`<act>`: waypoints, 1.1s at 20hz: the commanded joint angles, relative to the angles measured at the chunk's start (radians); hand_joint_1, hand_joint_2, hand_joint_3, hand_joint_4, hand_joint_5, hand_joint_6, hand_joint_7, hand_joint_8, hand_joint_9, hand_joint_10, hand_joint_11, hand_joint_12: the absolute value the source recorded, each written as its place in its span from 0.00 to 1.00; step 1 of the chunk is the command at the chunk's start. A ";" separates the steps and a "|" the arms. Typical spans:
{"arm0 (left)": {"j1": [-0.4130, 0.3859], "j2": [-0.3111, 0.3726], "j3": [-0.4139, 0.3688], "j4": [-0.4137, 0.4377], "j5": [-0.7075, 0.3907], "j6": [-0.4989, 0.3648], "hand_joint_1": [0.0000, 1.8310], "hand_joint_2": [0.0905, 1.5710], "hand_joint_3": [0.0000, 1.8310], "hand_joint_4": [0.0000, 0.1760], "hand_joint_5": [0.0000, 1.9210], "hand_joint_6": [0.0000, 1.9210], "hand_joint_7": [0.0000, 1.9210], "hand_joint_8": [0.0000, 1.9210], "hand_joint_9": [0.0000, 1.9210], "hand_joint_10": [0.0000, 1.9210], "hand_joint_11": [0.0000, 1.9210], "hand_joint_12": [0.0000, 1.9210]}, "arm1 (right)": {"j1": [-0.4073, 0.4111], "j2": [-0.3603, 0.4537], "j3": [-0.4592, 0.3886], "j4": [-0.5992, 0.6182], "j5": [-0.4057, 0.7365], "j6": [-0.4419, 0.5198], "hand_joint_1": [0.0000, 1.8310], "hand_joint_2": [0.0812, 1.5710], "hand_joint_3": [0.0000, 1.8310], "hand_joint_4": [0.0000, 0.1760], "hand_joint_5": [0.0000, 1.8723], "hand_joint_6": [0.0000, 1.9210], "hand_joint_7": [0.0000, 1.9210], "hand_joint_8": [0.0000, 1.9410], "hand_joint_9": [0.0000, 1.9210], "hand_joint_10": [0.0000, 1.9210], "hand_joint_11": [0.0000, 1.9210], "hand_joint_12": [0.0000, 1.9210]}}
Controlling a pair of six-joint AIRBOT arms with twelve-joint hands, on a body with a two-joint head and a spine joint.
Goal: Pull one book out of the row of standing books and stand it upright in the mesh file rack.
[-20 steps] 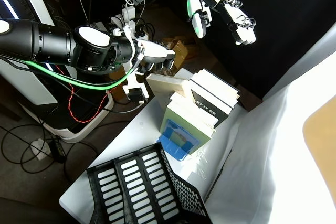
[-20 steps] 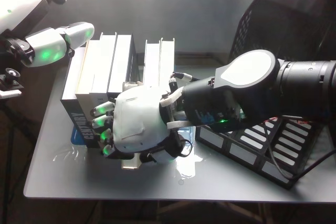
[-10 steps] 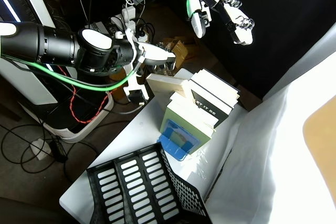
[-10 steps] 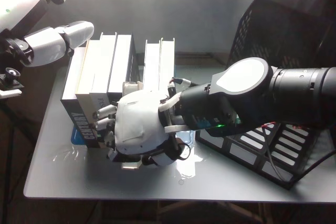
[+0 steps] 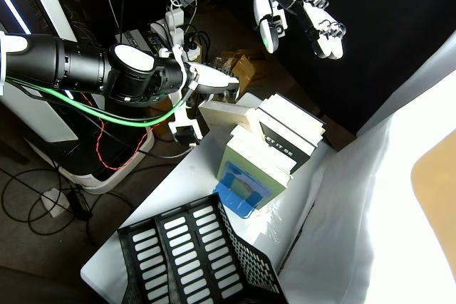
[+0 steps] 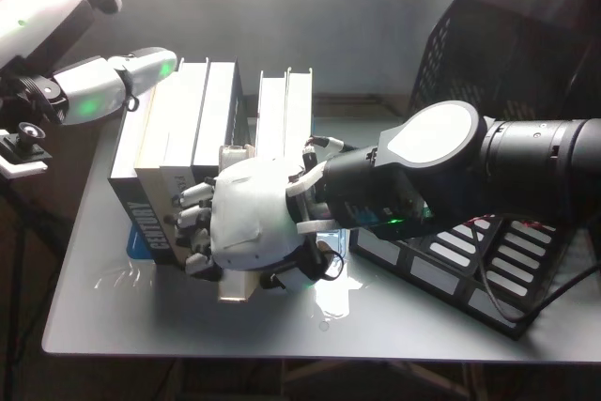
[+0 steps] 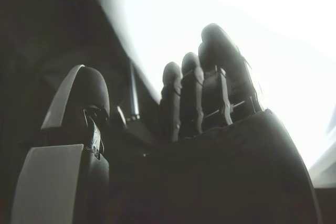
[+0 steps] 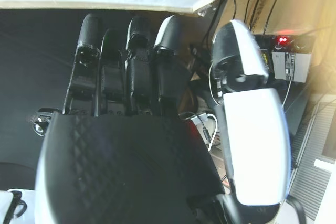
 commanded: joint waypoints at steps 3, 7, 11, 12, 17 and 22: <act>-0.012 0.002 0.001 -0.020 -0.132 -0.006 0.38 0.84 0.00 0.00 0.11 0.00 0.08 0.00 0.00 0.18 0.00 0.89 | 0.004 -0.001 0.000 0.016 0.008 -0.005 0.57 0.71 0.00 0.00 0.20 0.38 0.22 0.03 0.01 0.34 0.00 0.50; -0.012 0.000 0.001 -0.019 -0.132 -0.009 0.42 0.83 0.00 0.00 0.11 0.00 0.08 0.00 0.00 0.18 0.00 0.86 | 0.004 -0.001 0.000 0.010 -0.006 -0.005 0.59 0.70 0.00 0.13 0.17 0.30 0.24 0.01 0.05 0.30 0.00 0.58; -0.012 -0.007 0.006 -0.019 -0.130 -0.012 0.38 0.82 0.00 0.00 0.11 0.00 0.09 0.00 0.00 0.21 0.00 0.89 | 0.004 -0.001 0.002 0.011 -0.007 -0.003 0.55 0.69 0.00 0.30 0.03 0.02 0.01 0.00 0.00 0.01 0.00 0.01; -0.015 -0.015 0.014 -0.016 -0.123 -0.017 0.38 0.82 0.00 0.00 0.10 0.00 0.09 0.00 0.00 0.23 0.00 0.91 | 0.004 -0.001 0.002 0.014 -0.007 -0.003 0.57 0.67 0.00 0.33 0.04 0.02 0.00 0.00 0.00 0.00 0.00 0.00; -0.053 -0.045 0.047 0.020 -0.082 -0.038 0.41 0.82 0.00 0.00 0.09 0.00 0.11 0.00 0.00 0.22 0.00 0.91 | 0.004 -0.001 0.000 0.015 -0.005 0.000 0.59 0.68 0.00 0.00 0.03 0.01 0.00 0.00 0.00 0.00 0.00 0.00; -0.082 -0.069 0.074 0.055 -0.048 -0.054 0.32 0.81 0.00 0.00 0.11 0.00 0.12 0.00 0.00 0.36 0.00 1.00 | 0.004 0.015 0.002 0.038 0.005 0.000 0.50 0.59 0.00 0.00 0.00 0.00 0.00 0.00 0.00 0.00 0.00 0.00</act>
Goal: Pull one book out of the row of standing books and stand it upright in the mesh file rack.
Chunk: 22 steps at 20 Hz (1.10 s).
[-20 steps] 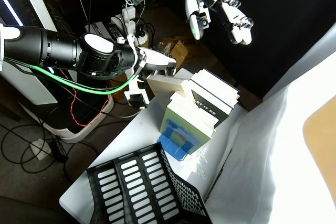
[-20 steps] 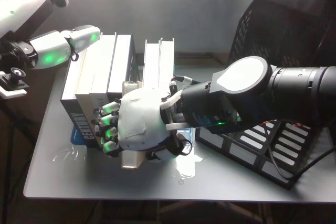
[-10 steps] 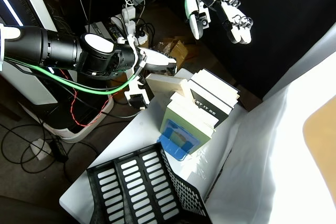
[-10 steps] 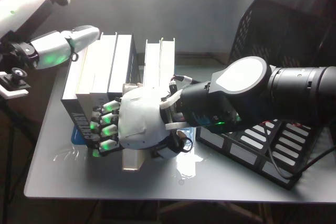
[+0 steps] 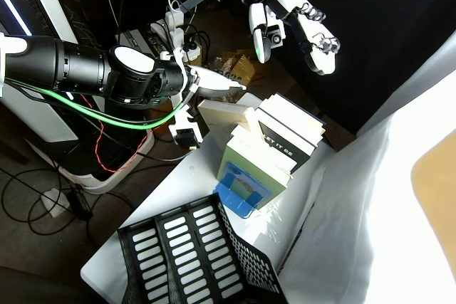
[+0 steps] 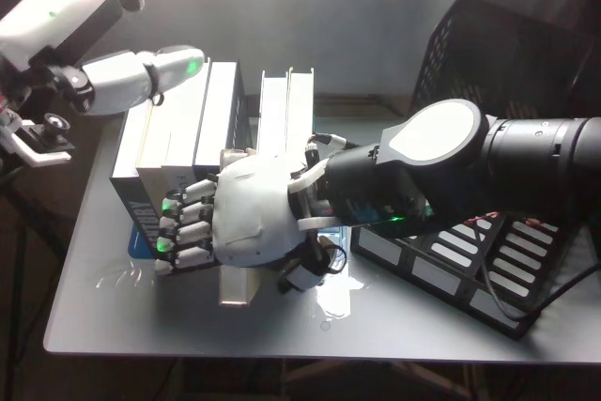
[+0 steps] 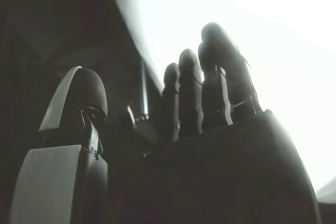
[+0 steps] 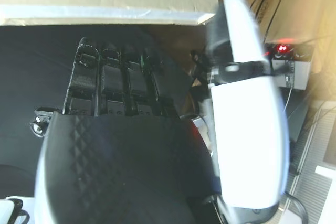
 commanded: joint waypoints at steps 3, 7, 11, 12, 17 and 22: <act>-0.055 -0.029 0.023 0.035 -0.081 -0.025 0.33 0.79 0.00 0.00 0.11 0.00 0.10 0.00 0.00 0.26 0.00 0.98 | 0.004 0.024 0.000 0.040 0.006 -0.001 0.56 0.67 0.00 0.00 0.00 0.00 0.00 0.00 0.00 0.00 0.00 0.00; -0.093 -0.051 0.041 0.078 -0.060 -0.041 0.32 0.79 0.00 0.00 0.13 0.01 0.08 0.00 0.00 0.19 0.00 0.99 | 0.004 0.025 0.016 0.038 -0.003 -0.001 0.59 0.68 0.00 0.00 0.03 0.01 0.00 0.00 0.00 0.00 0.00 0.00; -0.115 -0.067 0.053 0.104 -0.050 -0.050 0.30 0.80 0.00 0.00 0.08 0.00 0.06 0.00 0.00 0.18 0.00 0.94 | -0.020 0.010 0.047 0.033 -0.024 -0.001 0.64 0.73 0.01 0.00 0.14 0.06 0.06 0.02 0.03 0.01 0.00 0.00; -0.117 -0.069 0.053 0.106 -0.051 -0.052 0.30 0.80 0.00 0.00 0.08 0.00 0.06 0.00 0.00 0.18 0.00 0.94 | -0.024 0.003 0.055 0.032 -0.027 -0.001 0.64 0.73 0.01 0.00 0.14 0.06 0.06 0.02 0.03 0.01 0.00 0.00; -0.126 -0.071 0.054 0.114 -0.059 -0.056 0.33 0.81 0.01 0.00 0.08 0.00 0.10 0.01 0.00 0.28 0.00 0.97 | -0.046 -0.022 0.084 -0.009 -0.040 0.029 0.61 0.75 0.02 0.07 0.04 0.02 0.00 0.00 0.00 0.00 0.00 0.00; -0.126 -0.071 0.053 0.114 -0.069 -0.057 0.34 0.81 0.00 0.00 0.09 0.00 0.09 0.00 0.00 0.26 0.00 0.89 | -0.063 -0.037 0.096 -0.014 -0.042 0.033 0.63 0.73 0.01 0.00 0.12 0.03 0.01 0.00 0.00 0.00 0.00 0.00</act>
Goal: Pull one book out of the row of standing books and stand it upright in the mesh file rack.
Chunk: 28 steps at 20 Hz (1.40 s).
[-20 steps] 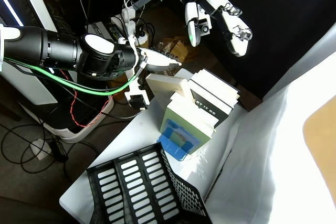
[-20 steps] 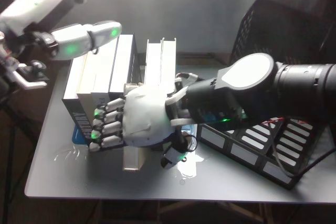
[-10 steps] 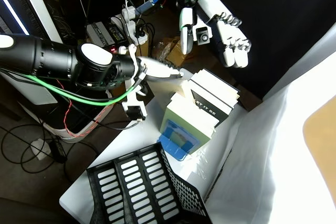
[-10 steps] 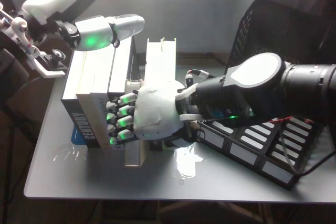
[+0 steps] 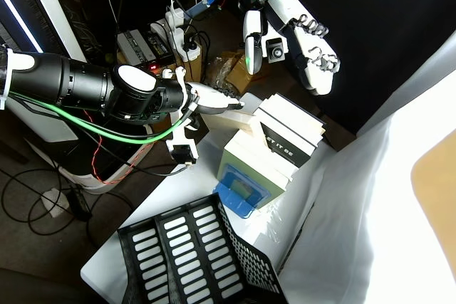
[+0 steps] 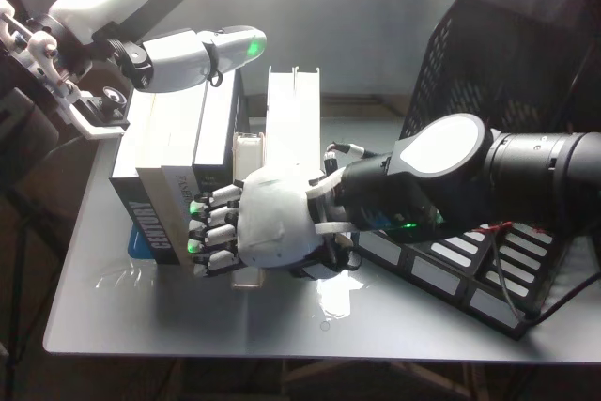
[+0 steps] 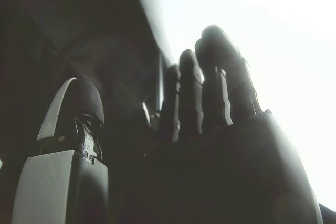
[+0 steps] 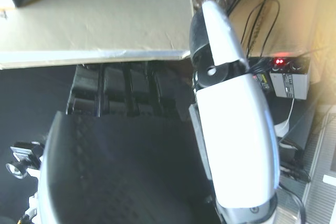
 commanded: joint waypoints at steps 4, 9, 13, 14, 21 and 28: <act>-0.020 0.000 0.000 -0.022 -0.131 -0.007 0.30 0.81 0.00 0.00 0.07 0.00 0.08 0.01 0.00 0.17 0.00 0.84 | -0.014 -0.009 0.021 -0.004 -0.023 0.022 0.64 0.73 0.00 0.09 0.04 0.01 0.00 0.00 0.00 0.00 0.00 0.00; -0.022 -0.003 0.001 -0.022 -0.136 -0.008 0.30 0.83 0.01 0.00 0.13 0.02 0.17 0.05 0.00 0.57 0.00 0.99 | -0.015 -0.011 0.035 -0.055 -0.026 0.073 0.63 0.73 0.00 0.00 0.12 0.04 0.01 0.00 0.00 0.00 0.00 0.00; -0.028 -0.015 0.009 -0.017 -0.136 -0.012 0.28 0.84 0.01 0.00 0.05 0.29 0.02 0.49 0.00 0.73 0.01 1.00 | -0.015 -0.013 0.045 -0.061 -0.027 0.075 0.64 0.73 0.00 0.09 0.04 0.01 0.00 0.00 0.00 0.00 0.00 0.00; -0.031 -0.017 0.011 -0.015 -0.136 -0.014 0.32 0.83 0.00 0.00 0.07 0.32 0.04 0.48 0.00 0.71 0.00 1.00 | -0.015 -0.013 0.048 -0.061 -0.028 0.075 0.63 0.73 0.00 0.00 0.10 0.03 0.03 0.01 0.00 0.00 0.00 0.00; -0.035 -0.027 0.021 -0.013 -0.140 -0.020 0.15 0.89 0.01 0.00 0.22 0.18 0.18 0.62 0.13 0.90 0.25 1.00 | -0.015 -0.028 0.082 -0.095 -0.034 0.091 0.63 0.74 0.00 0.00 0.12 0.04 0.01 0.00 0.00 0.00 0.00 0.00; -0.037 -0.031 0.025 -0.012 -0.145 -0.024 0.05 0.89 0.00 0.00 0.03 0.38 0.03 0.59 0.02 0.82 0.09 1.00 | -0.015 -0.030 0.095 -0.174 -0.036 0.155 0.64 0.73 0.00 0.09 0.04 0.01 0.00 0.00 0.00 0.00 0.00 0.00</act>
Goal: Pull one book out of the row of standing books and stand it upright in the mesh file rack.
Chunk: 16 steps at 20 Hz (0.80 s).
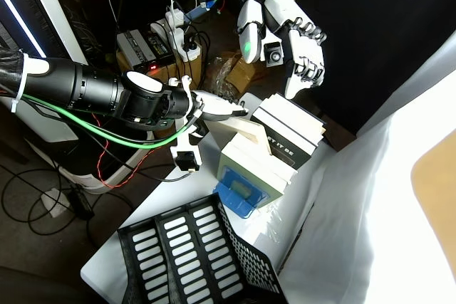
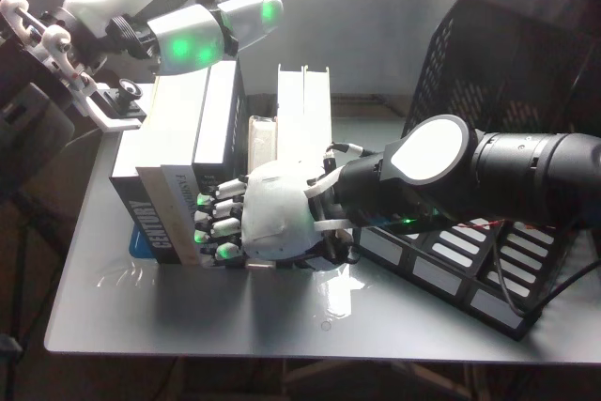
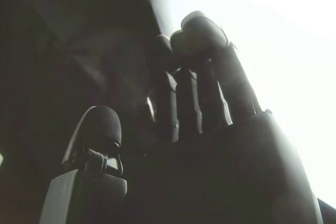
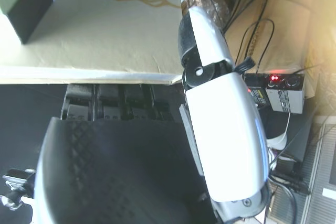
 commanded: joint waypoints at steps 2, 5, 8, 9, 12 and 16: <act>-0.017 0.001 0.004 -0.031 -0.127 -0.009 0.01 0.91 0.01 0.00 0.01 0.36 0.03 0.57 0.00 0.83 0.08 1.00 | -0.012 0.012 0.012 -0.003 -0.037 0.019 0.63 0.73 0.00 0.15 0.01 0.00 0.00 0.00 0.00 0.00 0.00 0.00; -0.024 -0.004 0.016 -0.050 -0.136 -0.006 0.00 0.99 0.11 0.00 0.00 0.30 0.00 0.40 0.00 0.59 0.00 1.00 | -0.012 0.012 0.012 -0.003 -0.028 0.025 0.63 0.73 0.00 0.16 0.01 0.00 0.00 0.00 0.00 0.00 0.00 0.00; -0.077 -0.063 0.086 0.004 -0.080 -0.058 0.00 0.99 0.11 0.00 0.00 0.29 0.00 0.39 0.00 0.57 0.00 1.00 | -0.005 0.013 0.000 0.001 -0.018 0.025 0.63 0.73 0.00 0.16 0.01 0.00 0.00 0.00 0.00 0.00 0.00 0.00; -0.100 -0.083 0.108 0.030 -0.058 -0.073 0.00 0.99 0.11 0.00 0.00 0.29 0.00 0.39 0.00 0.57 0.00 1.00 | -0.003 0.018 0.000 0.009 -0.013 0.025 0.63 0.73 0.00 0.16 0.01 0.00 0.00 0.00 0.00 0.00 0.00 0.00; -0.170 -0.133 0.164 0.127 -0.002 -0.119 0.00 0.99 0.11 0.00 0.00 0.29 0.00 0.39 0.00 0.57 0.00 1.00 | -0.004 0.022 0.005 0.035 -0.013 0.025 0.63 0.73 0.00 0.16 0.01 0.00 0.00 0.00 0.00 0.00 0.00 0.00; -0.252 -0.223 0.257 0.264 0.052 -0.200 0.00 1.00 0.11 0.00 0.00 0.29 0.00 0.39 0.00 0.57 0.00 1.00 | -0.027 0.063 0.010 0.152 -0.004 -0.030 0.63 0.73 0.00 0.16 0.01 0.00 0.00 0.00 0.00 0.00 0.00 0.00</act>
